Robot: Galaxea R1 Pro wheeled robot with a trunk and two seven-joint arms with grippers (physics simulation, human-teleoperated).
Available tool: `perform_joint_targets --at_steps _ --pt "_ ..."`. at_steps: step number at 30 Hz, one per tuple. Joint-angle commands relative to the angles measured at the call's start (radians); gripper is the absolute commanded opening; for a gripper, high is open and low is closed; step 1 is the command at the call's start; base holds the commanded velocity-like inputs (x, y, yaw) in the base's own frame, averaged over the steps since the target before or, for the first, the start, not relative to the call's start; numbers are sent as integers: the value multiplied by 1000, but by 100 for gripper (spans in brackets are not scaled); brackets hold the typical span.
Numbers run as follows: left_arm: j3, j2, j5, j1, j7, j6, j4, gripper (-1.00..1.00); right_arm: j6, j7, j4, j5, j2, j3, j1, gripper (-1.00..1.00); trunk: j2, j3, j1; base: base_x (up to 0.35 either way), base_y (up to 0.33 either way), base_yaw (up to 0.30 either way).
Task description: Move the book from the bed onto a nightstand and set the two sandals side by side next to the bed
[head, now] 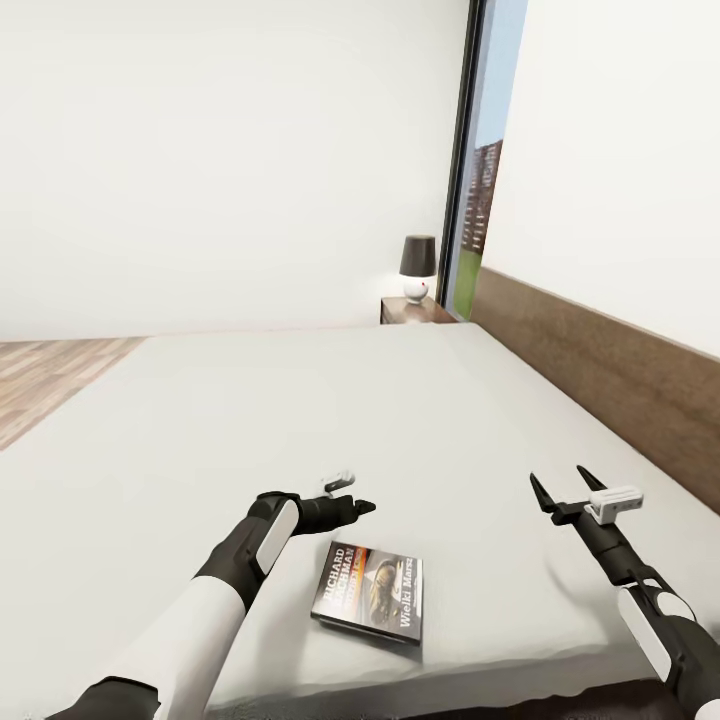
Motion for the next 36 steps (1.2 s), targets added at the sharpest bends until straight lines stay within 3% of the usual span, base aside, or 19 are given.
perform_joint_targets --at_steps 1,10,18,36 --pt "0 0 0 0 -2 4 -1 100 0 10 1 -10 0 -1 -1 100 -8 -4 4 0 0 0" --pt "0 0 -1 0 -2 4 -1 100 0 10 1 -10 1 0 -1 100 -15 -7 8 0 0 0" --pt "0 0 -1 0 -2 4 -1 100 0 10 1 -10 1 0 -1 100 -71 -32 38 0 0 0" --pt "0 0 0 0 -3 3 -1 100 0 10 1 -10 1 1 -1 100 -71 -32 38 0 0 0"
